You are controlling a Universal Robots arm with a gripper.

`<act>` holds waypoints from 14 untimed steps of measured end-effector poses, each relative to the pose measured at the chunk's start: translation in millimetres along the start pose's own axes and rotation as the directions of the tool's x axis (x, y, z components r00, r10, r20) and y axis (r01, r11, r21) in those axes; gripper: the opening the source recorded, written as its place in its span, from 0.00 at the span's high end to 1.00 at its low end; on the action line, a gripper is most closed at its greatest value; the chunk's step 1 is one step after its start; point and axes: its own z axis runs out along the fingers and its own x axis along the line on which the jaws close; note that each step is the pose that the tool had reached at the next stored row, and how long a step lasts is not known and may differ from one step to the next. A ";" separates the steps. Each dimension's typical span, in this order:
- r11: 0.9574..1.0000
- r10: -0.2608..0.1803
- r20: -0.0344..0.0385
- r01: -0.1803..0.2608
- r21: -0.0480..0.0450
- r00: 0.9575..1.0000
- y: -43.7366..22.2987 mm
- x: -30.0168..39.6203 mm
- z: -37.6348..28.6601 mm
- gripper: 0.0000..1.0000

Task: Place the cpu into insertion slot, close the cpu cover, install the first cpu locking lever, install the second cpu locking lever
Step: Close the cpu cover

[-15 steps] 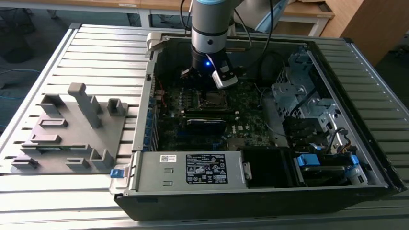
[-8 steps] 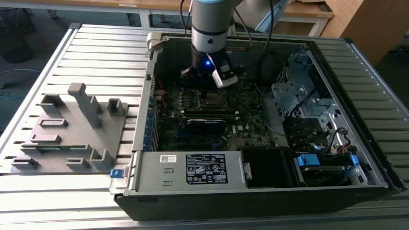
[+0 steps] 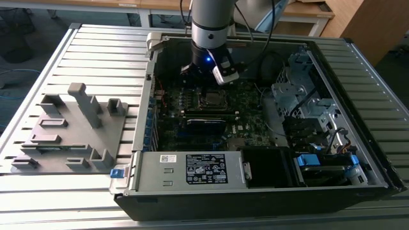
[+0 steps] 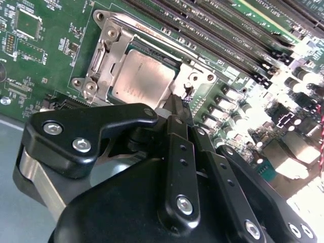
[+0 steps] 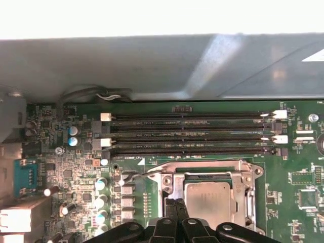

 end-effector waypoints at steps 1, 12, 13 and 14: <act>1.000 0.000 0.000 0.000 0.000 1.000 0.0 0.0 -1.3 0.90; 1.000 0.000 0.000 0.000 0.000 1.000 0.1 -0.2 -3.9 0.90; 1.000 0.000 0.000 0.000 0.000 1.000 0.1 -0.7 -4.0 0.90; 1.000 0.000 0.000 0.000 0.000 1.000 0.1 -1.7 -4.0 0.90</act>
